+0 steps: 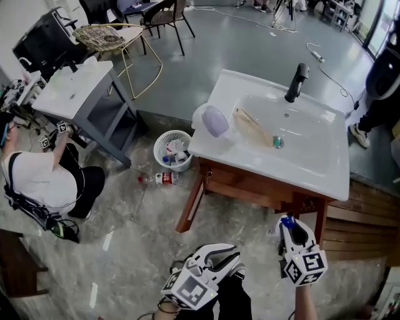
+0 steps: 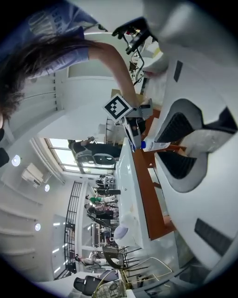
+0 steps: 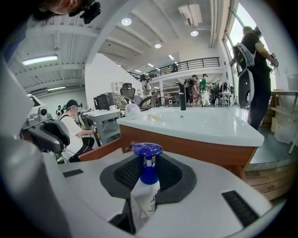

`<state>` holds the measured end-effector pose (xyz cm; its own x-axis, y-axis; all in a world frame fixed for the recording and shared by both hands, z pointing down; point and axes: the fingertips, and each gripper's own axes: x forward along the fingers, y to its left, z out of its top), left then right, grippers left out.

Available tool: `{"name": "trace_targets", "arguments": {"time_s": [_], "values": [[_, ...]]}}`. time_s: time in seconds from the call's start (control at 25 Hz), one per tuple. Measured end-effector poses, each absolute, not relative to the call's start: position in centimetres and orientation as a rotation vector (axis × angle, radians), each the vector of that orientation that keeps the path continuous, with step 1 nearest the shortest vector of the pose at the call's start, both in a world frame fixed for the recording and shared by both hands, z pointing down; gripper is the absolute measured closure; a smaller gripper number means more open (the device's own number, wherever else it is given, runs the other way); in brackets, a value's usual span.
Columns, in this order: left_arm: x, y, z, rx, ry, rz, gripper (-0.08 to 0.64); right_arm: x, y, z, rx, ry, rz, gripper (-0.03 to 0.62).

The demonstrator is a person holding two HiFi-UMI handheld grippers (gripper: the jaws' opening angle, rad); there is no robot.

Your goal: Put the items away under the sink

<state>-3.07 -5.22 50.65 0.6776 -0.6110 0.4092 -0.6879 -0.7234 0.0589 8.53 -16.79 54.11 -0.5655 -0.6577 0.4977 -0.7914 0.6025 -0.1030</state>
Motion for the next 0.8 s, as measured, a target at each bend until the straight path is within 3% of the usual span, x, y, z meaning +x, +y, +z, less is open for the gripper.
{"name": "trace_targets", "arguments": {"time_s": [0.8], "values": [[-1.3,-6.4,59.9,2.661,-0.999,0.454,0.492,4.9,-21.9,65.3,1.127,-2.38,0.484,0.506]]}}
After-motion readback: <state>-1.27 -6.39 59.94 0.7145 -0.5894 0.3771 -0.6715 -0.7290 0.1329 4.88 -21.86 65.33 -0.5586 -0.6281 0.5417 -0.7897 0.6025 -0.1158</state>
